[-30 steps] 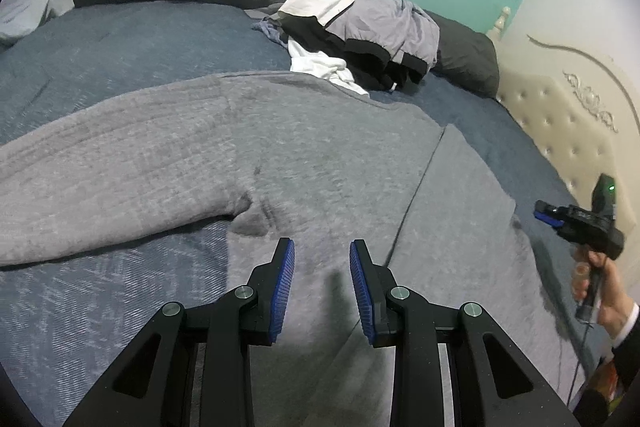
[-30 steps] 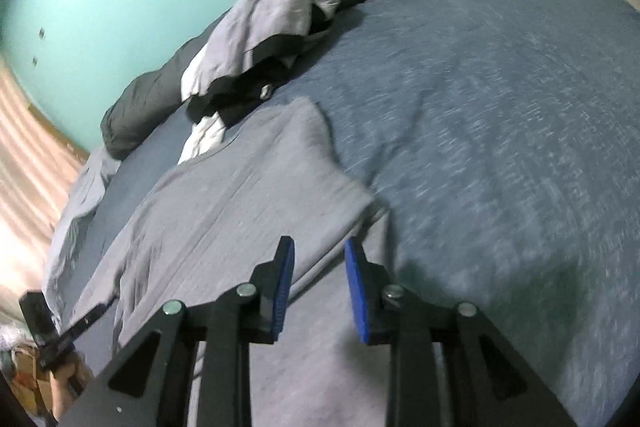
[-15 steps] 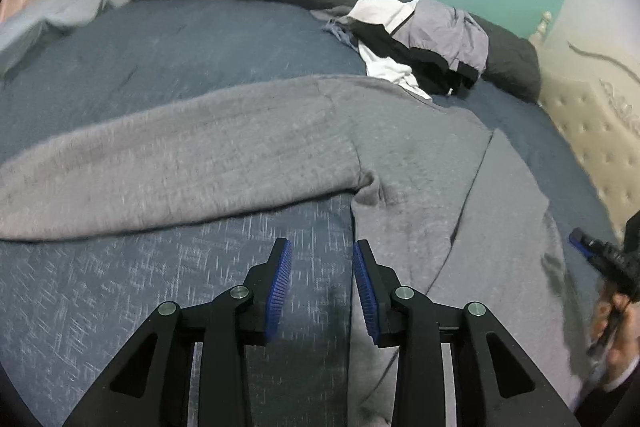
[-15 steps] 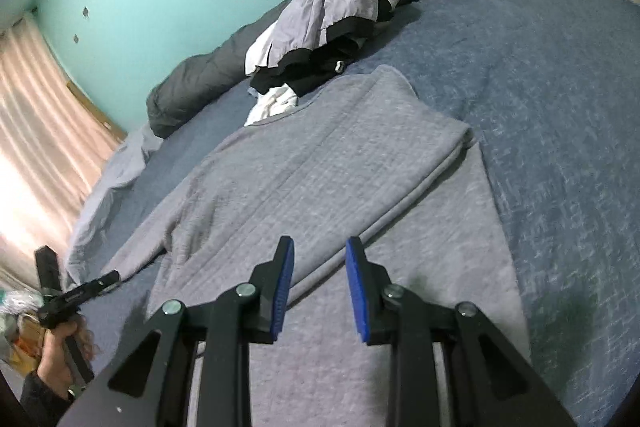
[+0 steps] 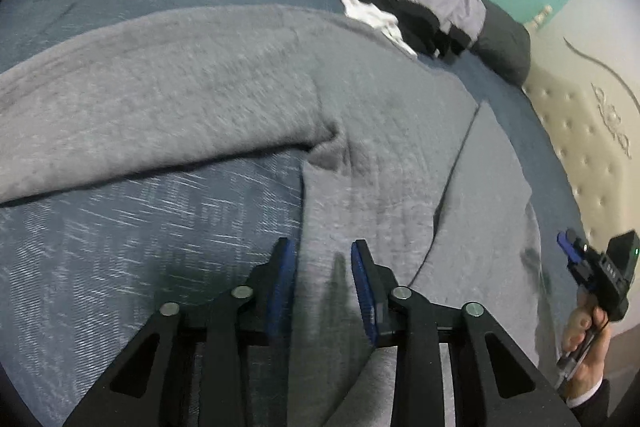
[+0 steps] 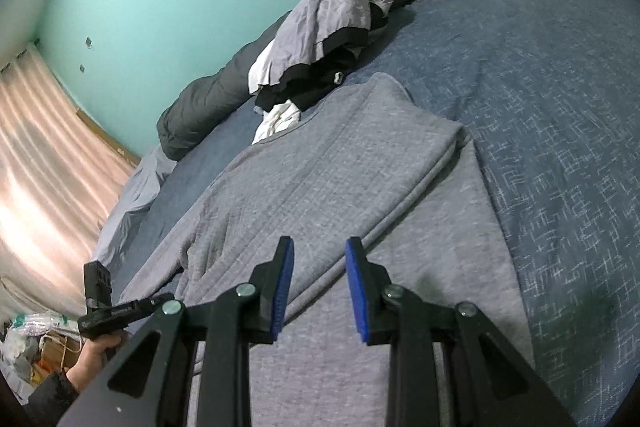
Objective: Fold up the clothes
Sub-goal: 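Grasp the other sleeve cuff with the left tool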
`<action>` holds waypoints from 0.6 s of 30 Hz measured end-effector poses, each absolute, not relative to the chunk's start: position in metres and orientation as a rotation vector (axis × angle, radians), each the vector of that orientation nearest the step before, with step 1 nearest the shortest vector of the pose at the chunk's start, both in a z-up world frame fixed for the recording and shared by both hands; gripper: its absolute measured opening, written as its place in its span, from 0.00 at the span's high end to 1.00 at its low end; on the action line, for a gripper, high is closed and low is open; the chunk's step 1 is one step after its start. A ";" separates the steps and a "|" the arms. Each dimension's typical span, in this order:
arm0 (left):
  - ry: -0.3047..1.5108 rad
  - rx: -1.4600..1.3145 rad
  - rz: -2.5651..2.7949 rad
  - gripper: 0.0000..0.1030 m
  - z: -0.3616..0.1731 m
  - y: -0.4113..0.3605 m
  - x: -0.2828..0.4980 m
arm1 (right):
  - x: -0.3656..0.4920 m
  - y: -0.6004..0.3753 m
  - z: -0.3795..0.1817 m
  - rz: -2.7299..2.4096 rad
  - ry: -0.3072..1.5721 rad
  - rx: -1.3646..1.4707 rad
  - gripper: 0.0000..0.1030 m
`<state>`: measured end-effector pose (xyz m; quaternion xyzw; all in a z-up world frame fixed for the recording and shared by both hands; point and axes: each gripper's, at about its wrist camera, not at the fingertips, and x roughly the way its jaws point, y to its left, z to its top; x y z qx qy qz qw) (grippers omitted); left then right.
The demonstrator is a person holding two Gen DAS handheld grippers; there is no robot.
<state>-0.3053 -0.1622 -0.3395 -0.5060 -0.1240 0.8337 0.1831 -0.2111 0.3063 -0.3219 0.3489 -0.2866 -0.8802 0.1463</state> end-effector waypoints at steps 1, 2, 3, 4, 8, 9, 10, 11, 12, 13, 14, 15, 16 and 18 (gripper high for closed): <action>-0.332 -1.433 2.355 0.92 -0.340 -0.161 -0.305 | -0.212 0.308 -0.324 -2.523 -0.847 1.009 0.74; -0.313 -1.439 2.358 0.97 -0.340 -0.160 -0.304 | -0.213 0.309 -0.327 -2.510 -0.872 1.014 0.74; -0.305 -1.437 2.362 0.97 -0.339 -0.161 -0.304 | -0.214 0.310 -0.329 -2.500 -0.885 1.020 0.74; -0.301 -1.433 2.367 0.97 -0.337 -0.162 -0.303 | -0.215 0.310 -0.330 -2.494 -0.890 1.027 0.74; -0.287 -1.415 2.401 0.97 -0.327 -0.173 -0.301 | -0.215 0.308 -0.331 -2.495 -0.883 1.034 0.74; -0.290 -1.419 2.408 0.97 -0.325 -0.176 -0.300 | -0.215 0.307 -0.330 -2.495 -0.884 1.033 0.74; -0.290 -1.433 2.414 0.97 -0.327 -0.180 -0.301 | -0.215 0.307 -0.331 -2.494 -0.884 1.034 0.74; -0.287 -1.453 2.415 0.97 -0.331 -0.183 -0.303 | -0.215 0.306 -0.331 -2.493 -0.882 1.035 0.74; -0.287 -1.469 2.411 0.97 -0.336 -0.184 -0.305 | -0.215 0.305 -0.331 -2.492 -0.878 1.037 0.74; -0.287 -1.482 2.407 0.97 -0.341 -0.184 -0.307 | -0.215 0.305 -0.331 -2.492 -0.873 1.038 0.74; -0.286 -1.492 2.405 0.97 -0.345 -0.184 -0.308 | -0.215 0.304 -0.330 -2.493 -0.868 1.038 0.74; -0.285 -1.501 2.403 0.97 -0.348 -0.183 -0.310 | -0.215 0.304 -0.330 -2.494 -0.863 1.038 0.74; -0.295 -1.503 2.404 0.97 -0.351 -0.183 -0.311 | -0.214 0.304 -0.330 -2.495 -0.858 1.038 0.74; -0.327 -1.501 2.406 0.95 -0.354 -0.186 -0.312 | -0.214 0.304 -0.330 -2.498 -0.860 1.036 0.74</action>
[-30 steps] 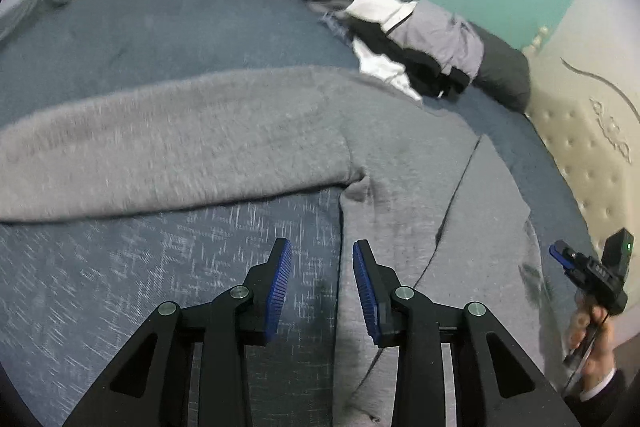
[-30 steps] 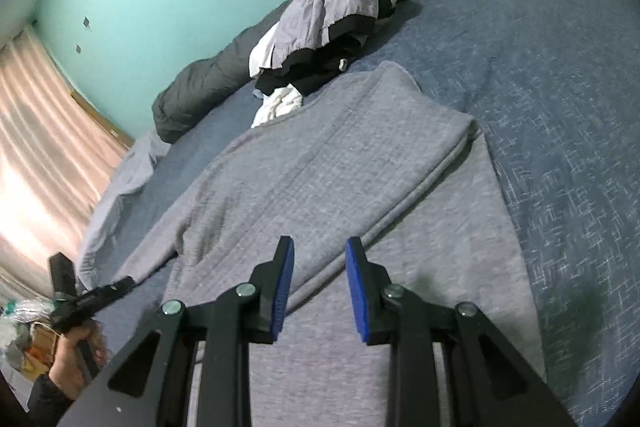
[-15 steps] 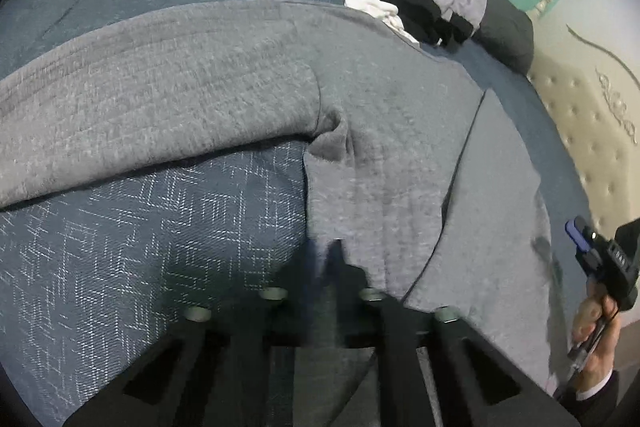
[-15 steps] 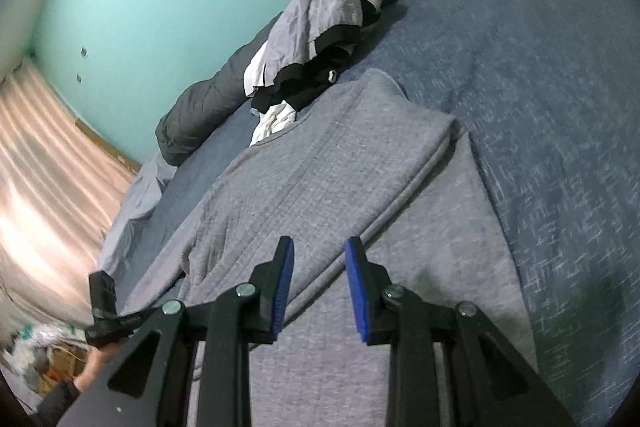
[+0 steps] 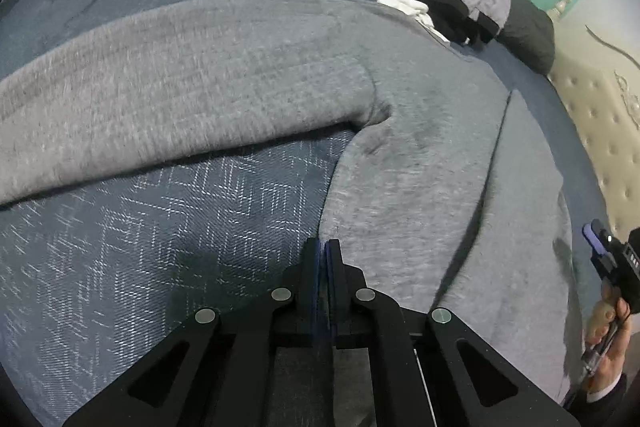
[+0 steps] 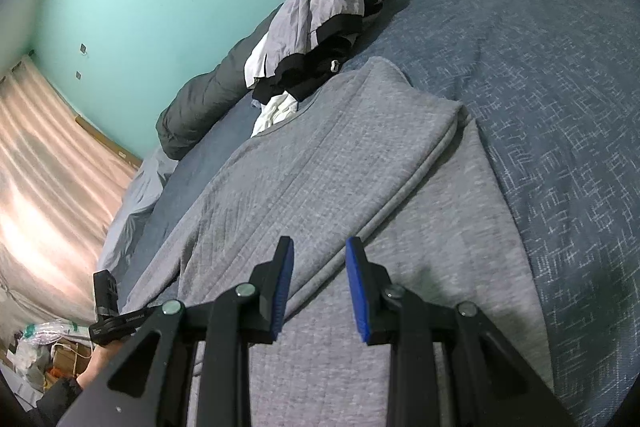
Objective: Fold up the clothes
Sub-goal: 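Grasp the other sleeve cuff with the left tool, then lift the sleeve cuff with the left tool and carry it across the body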
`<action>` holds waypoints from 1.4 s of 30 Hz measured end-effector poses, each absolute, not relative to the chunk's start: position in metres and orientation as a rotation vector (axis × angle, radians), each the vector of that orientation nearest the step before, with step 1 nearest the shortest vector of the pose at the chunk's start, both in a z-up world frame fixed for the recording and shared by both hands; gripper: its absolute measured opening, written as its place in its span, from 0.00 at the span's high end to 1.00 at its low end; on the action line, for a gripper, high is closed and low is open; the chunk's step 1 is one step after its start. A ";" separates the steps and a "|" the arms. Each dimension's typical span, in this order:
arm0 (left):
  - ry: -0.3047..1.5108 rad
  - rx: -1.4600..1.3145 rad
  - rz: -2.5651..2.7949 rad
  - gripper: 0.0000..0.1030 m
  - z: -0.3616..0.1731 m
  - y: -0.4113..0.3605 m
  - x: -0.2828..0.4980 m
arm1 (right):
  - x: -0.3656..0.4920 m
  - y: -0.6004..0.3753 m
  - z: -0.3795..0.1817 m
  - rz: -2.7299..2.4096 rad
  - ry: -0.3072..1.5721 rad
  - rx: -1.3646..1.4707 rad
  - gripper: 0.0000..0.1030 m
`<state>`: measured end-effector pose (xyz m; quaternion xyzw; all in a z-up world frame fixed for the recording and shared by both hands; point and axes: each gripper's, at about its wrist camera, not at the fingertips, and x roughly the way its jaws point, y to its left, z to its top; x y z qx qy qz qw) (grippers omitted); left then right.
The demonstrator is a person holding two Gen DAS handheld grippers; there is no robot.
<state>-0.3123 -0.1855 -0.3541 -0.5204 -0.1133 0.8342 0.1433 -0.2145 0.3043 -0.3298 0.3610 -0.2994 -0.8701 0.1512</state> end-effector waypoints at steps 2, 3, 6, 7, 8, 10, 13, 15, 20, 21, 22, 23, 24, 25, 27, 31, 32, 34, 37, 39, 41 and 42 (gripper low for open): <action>-0.339 -1.494 2.421 0.94 -0.352 -0.191 -0.311 | -0.215 0.306 -0.331 -2.500 -0.871 1.038 0.74; -0.349 -1.490 2.424 0.94 -0.349 -0.193 -0.309 | -0.216 0.307 -0.331 -2.501 -0.877 1.040 0.74; -0.398 -1.478 2.384 0.91 -0.342 -0.201 -0.300 | -0.216 0.307 -0.332 -2.497 -0.890 1.043 0.74; -0.394 -1.472 2.373 0.89 -0.339 -0.203 -0.295 | -0.216 0.307 -0.332 -2.495 -0.890 1.041 0.73; -0.383 -1.468 2.364 0.84 -0.338 -0.204 -0.290 | -0.216 0.306 -0.332 -2.495 -0.890 1.040 0.71; -0.374 -1.467 2.338 0.80 -0.336 -0.203 -0.282 | -0.216 0.304 -0.330 -2.495 -0.890 1.035 0.67; -0.361 -1.476 2.293 0.78 -0.341 -0.201 -0.270 | -0.215 0.303 -0.328 -2.496 -0.884 1.026 0.67; -0.328 -1.502 2.275 0.78 -0.349 -0.195 -0.267 | -0.214 0.302 -0.328 -2.499 -0.879 1.023 0.67; -0.314 -1.554 2.295 1.00 -0.361 -0.194 -0.258 | -0.214 0.305 -0.329 -2.497 -0.902 1.024 0.66; -0.293 -1.535 2.323 1.00 -0.357 -0.195 -0.254 | -0.214 0.305 -0.329 -2.496 -0.903 1.026 0.66; -0.274 -1.520 2.349 1.00 -0.353 -0.197 -0.251 | -0.215 0.305 -0.329 -2.495 -0.905 1.028 0.66; -0.259 -1.508 2.371 1.00 -0.350 -0.200 -0.249 | -0.215 0.305 -0.330 -2.493 -0.906 1.031 0.66; -0.271 -1.511 2.382 1.00 -0.349 -0.205 -0.248 | -0.215 0.305 -0.330 -2.491 -0.907 1.034 0.66; -0.292 -1.519 2.389 1.00 -0.350 -0.211 -0.248 | -0.216 0.304 -0.331 -2.489 -0.909 1.036 0.66; -0.312 -1.531 2.404 1.00 -0.352 -0.220 -0.249 | -0.216 0.302 -0.331 -2.488 -0.907 1.040 0.66; -0.441 -1.506 2.485 1.00 -0.349 -0.258 -0.246 | -0.215 0.302 -0.330 -2.494 -0.902 1.036 0.66; -0.482 -1.497 2.510 1.00 -0.349 -0.269 -0.245 | -0.214 0.301 -0.331 -2.496 -0.901 1.036 0.66; -0.564 -1.478 2.578 0.99 -0.347 -0.297 -0.244 | -0.214 0.300 -0.332 -2.497 -0.895 1.044 0.66; -0.708 -1.440 2.678 0.94 -0.344 -0.344 -0.243 | -0.215 0.296 -0.333 -2.498 -0.877 1.053 0.66; -0.799 -1.410 2.729 0.85 -0.343 -0.370 -0.242 | -0.216 0.293 -0.332 -2.504 -0.856 1.054 0.66; -0.894 -1.375 2.783 0.72 -0.341 -0.398 -0.242 | -0.216 0.290 -0.333 -2.507 -0.837 1.058 0.66; -0.934 -1.361 2.805 0.64 -0.341 -0.410 -0.243 | -0.217 0.289 -0.333 -2.507 -0.828 1.061 0.66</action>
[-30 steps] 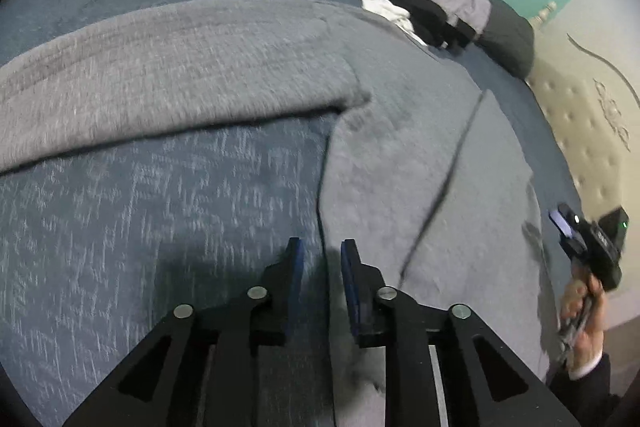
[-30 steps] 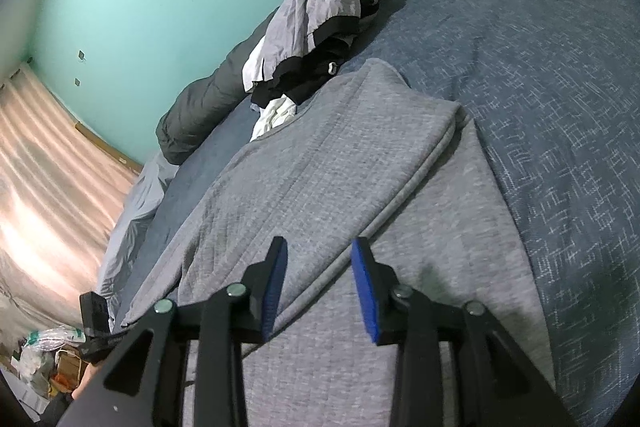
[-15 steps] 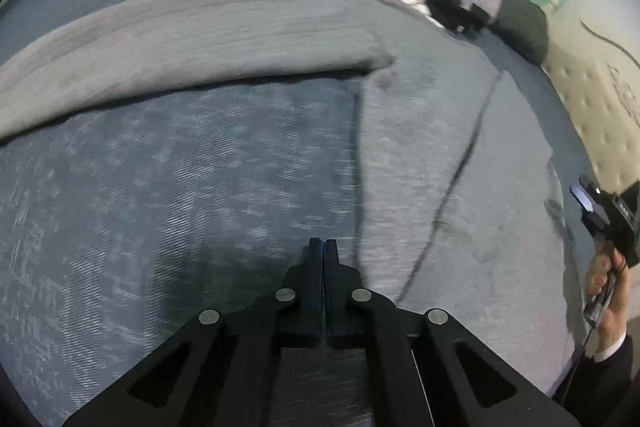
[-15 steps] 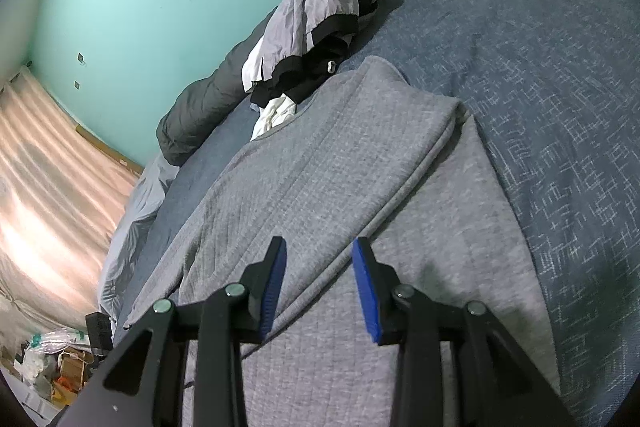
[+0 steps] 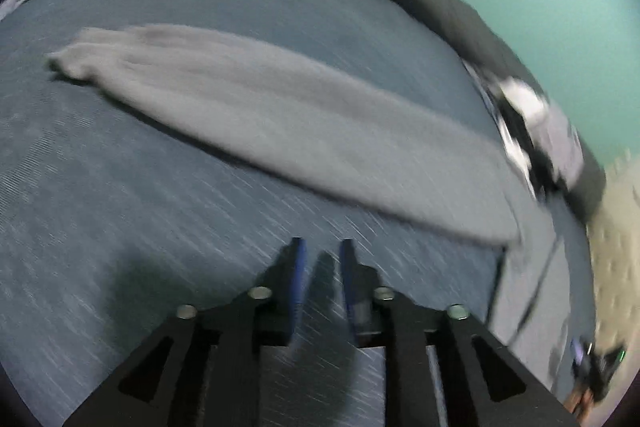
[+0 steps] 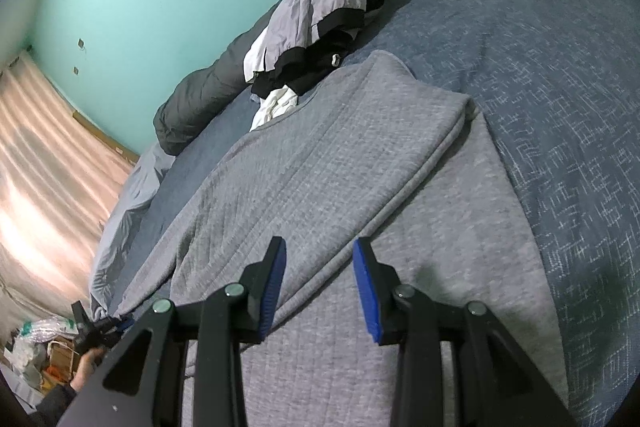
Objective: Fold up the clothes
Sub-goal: 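Lift the sleeve cuff with the left tool and carry it across the body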
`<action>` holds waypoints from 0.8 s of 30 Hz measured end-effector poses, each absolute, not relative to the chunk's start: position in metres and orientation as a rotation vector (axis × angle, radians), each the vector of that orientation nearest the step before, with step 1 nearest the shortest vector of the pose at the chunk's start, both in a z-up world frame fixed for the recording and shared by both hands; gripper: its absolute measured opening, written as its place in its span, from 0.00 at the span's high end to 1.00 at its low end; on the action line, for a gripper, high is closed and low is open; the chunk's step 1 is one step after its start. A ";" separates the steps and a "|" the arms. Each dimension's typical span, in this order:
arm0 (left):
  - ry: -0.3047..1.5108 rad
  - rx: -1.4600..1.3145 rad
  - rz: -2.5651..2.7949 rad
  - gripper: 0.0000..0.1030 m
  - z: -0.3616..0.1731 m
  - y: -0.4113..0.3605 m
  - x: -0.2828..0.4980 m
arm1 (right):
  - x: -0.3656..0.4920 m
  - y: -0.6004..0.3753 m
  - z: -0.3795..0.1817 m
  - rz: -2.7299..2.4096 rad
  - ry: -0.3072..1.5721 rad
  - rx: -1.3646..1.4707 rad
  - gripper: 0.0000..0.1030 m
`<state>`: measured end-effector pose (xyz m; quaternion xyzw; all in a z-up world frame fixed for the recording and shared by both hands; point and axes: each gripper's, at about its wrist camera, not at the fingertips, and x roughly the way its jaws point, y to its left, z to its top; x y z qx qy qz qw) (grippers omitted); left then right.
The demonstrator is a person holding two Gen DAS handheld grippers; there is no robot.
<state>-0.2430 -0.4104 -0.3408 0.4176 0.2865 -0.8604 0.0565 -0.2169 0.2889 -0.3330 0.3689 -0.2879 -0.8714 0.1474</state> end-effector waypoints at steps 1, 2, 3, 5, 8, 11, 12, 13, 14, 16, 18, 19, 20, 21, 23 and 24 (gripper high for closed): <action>0.890 1.236 -2.590 0.64 -0.341 -0.422 -0.245 | -0.217 0.288 -0.333 -2.508 -0.819 1.065 0.66; 0.907 1.214 -2.576 0.64 -0.341 -0.433 -0.245 | -0.218 0.286 -0.333 -2.510 -0.809 1.068 0.66; 0.921 1.190 -2.558 0.63 -0.341 -0.445 -0.246 | -0.218 0.285 -0.333 -2.512 -0.798 1.070 0.66; 0.955 1.158 -2.525 0.57 -0.344 -0.465 -0.246 | -0.218 0.282 -0.334 -2.520 -0.771 1.077 0.66; 1.006 1.125 -2.485 0.56 -0.349 -0.489 -0.253 | -0.219 0.279 -0.335 -2.531 -0.745 1.084 0.66; 1.030 1.072 -2.456 0.56 -0.351 -0.508 -0.261 | -0.220 0.276 -0.338 -2.535 -0.730 1.096 0.65; 1.037 1.061 -2.449 0.56 -0.352 -0.511 -0.266 | -0.220 0.276 -0.339 -2.535 -0.727 1.100 0.65; 1.044 1.053 -2.439 0.56 -0.354 -0.513 -0.272 | -0.220 0.275 -0.340 -2.536 -0.723 1.103 0.65; 1.045 1.043 -2.431 0.56 -0.355 -0.516 -0.276 | -0.220 0.274 -0.340 -2.539 -0.716 1.105 0.65; 1.037 1.017 -2.423 0.56 -0.356 -0.524 -0.278 | -0.220 0.273 -0.340 -2.545 -0.700 1.106 0.65; 1.029 1.007 -2.427 0.57 -0.357 -0.530 -0.282 | -0.220 0.271 -0.339 -2.549 -0.684 1.106 0.65; 1.011 1.012 -2.437 0.58 -0.357 -0.531 -0.284 | -0.221 0.270 -0.339 -2.551 -0.677 1.107 0.65; 0.991 1.015 -2.447 0.59 -0.356 -0.531 -0.287 | -0.221 0.270 -0.340 -2.551 -0.671 1.109 0.65; 0.973 1.017 -2.456 0.71 -0.355 -0.529 -0.290 | -0.221 0.269 -0.340 -2.551 -0.666 1.112 0.65; 0.944 1.025 -2.475 0.84 -0.352 -0.532 -0.291 | -0.222 0.269 -0.342 -2.548 -0.665 1.117 0.65; 0.930 1.030 -2.488 0.84 -0.348 -0.534 -0.289 | -0.222 0.269 -0.342 -2.547 -0.666 1.118 0.65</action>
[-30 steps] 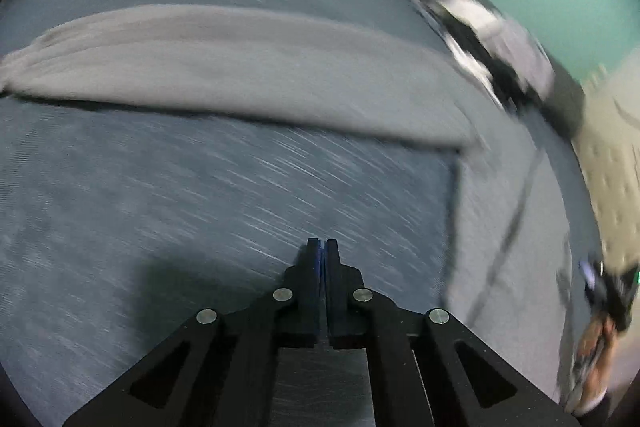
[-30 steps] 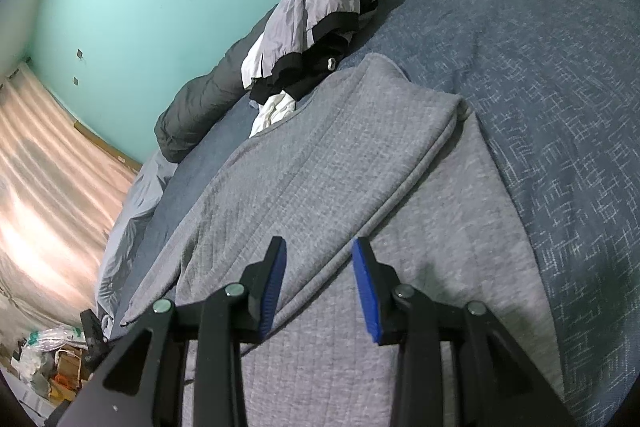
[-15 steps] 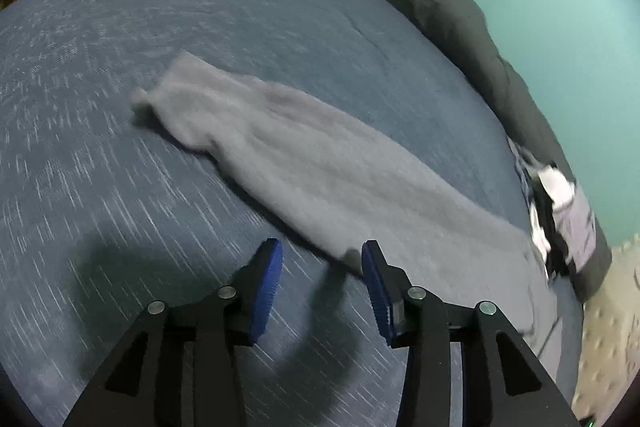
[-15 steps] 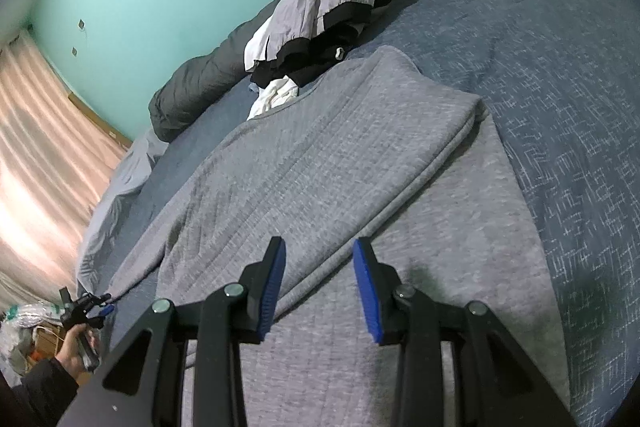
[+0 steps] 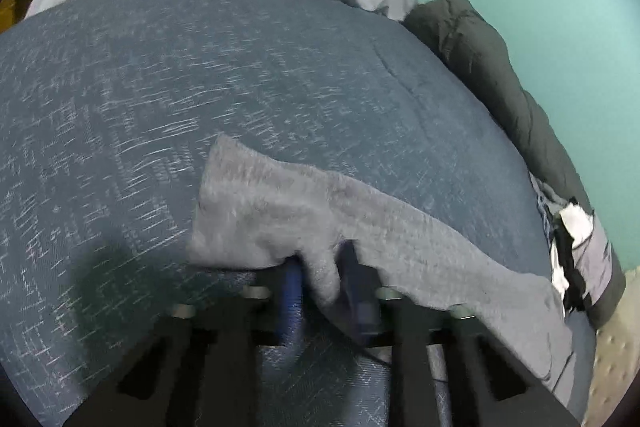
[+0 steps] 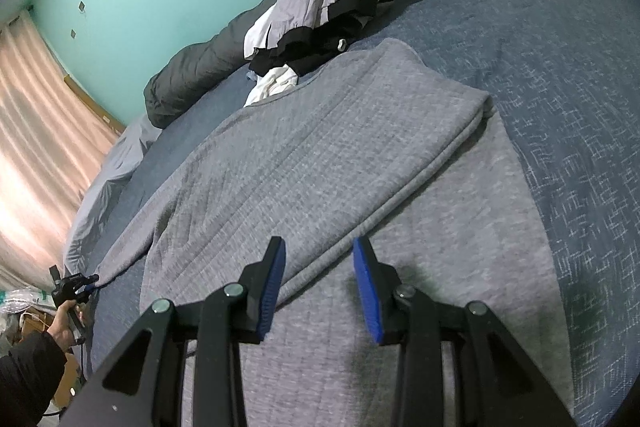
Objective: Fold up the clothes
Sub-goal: 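Lift the sleeve cuff with the left tool and carry it across the body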
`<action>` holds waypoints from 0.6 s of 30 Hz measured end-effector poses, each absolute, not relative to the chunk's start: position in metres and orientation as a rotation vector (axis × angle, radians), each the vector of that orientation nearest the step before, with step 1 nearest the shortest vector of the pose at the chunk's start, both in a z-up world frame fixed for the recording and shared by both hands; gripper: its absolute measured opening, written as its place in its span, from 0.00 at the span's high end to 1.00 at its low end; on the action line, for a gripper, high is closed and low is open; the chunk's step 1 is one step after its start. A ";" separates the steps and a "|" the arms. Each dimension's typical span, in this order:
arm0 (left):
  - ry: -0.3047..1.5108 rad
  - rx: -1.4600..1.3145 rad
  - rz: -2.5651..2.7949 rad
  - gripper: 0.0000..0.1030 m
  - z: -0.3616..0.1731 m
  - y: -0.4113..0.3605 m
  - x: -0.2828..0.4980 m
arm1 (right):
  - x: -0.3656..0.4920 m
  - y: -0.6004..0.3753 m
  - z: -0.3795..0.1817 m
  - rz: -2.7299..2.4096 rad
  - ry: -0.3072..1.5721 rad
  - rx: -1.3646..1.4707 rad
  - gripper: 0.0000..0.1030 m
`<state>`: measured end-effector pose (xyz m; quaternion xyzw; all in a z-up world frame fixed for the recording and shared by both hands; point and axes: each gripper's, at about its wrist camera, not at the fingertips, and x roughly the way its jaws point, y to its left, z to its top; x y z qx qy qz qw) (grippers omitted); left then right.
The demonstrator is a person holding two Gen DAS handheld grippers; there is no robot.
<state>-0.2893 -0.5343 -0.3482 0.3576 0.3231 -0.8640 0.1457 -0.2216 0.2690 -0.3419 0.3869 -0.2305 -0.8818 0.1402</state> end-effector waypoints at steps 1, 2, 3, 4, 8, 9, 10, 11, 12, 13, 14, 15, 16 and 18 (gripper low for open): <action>0.909 1.032 -2.514 0.85 -0.343 -0.530 -0.295 | -0.222 0.269 -0.342 -2.548 -0.667 1.117 0.65; 0.891 1.030 -2.536 0.85 -0.338 -0.527 -0.296 | -0.221 0.270 -0.342 -2.550 -0.669 1.115 0.65; 0.878 1.025 -2.556 0.86 -0.332 -0.525 -0.296 | -0.221 0.271 -0.341 -2.553 -0.673 1.112 0.65; 0.864 1.017 -2.580 0.86 -0.324 -0.520 -0.300 | -0.221 0.271 -0.341 -2.553 -0.676 1.108 0.65; 0.821 0.987 -2.686 0.86 -0.285 -0.491 -0.322 | -0.220 0.274 -0.338 -2.552 -0.690 1.094 0.65; 0.803 0.977 -2.721 0.86 -0.272 -0.480 -0.327 | -0.220 0.275 -0.337 -2.552 -0.691 1.091 0.65; 0.790 0.972 -2.753 0.86 -0.260 -0.469 -0.333 | -0.220 0.276 -0.336 -2.554 -0.691 1.090 0.65; 0.772 0.970 -2.785 0.86 -0.250 -0.457 -0.339 | -0.220 0.277 -0.336 -2.552 -0.695 1.092 0.65; 0.754 0.970 -2.818 0.86 -0.240 -0.444 -0.347 | -0.221 0.279 -0.336 -2.548 -0.703 1.096 0.65; 0.739 0.969 -2.854 0.86 -0.230 -0.430 -0.353 | -0.221 0.281 -0.336 -2.544 -0.710 1.100 0.65; 0.724 0.968 -2.890 0.86 -0.220 -0.415 -0.357 | -0.221 0.284 -0.337 -2.543 -0.720 1.103 0.65; 0.720 0.973 -2.926 0.86 -0.210 -0.399 -0.361 | -0.221 0.287 -0.337 -2.543 -0.733 1.106 0.65; 0.719 0.980 -2.961 0.86 -0.201 -0.383 -0.366 | -0.221 0.290 -0.336 -2.541 -0.744 1.104 0.65; 0.701 0.997 -3.026 0.86 -0.187 -0.348 -0.364 | -0.220 0.295 -0.334 -2.541 -0.757 1.094 0.65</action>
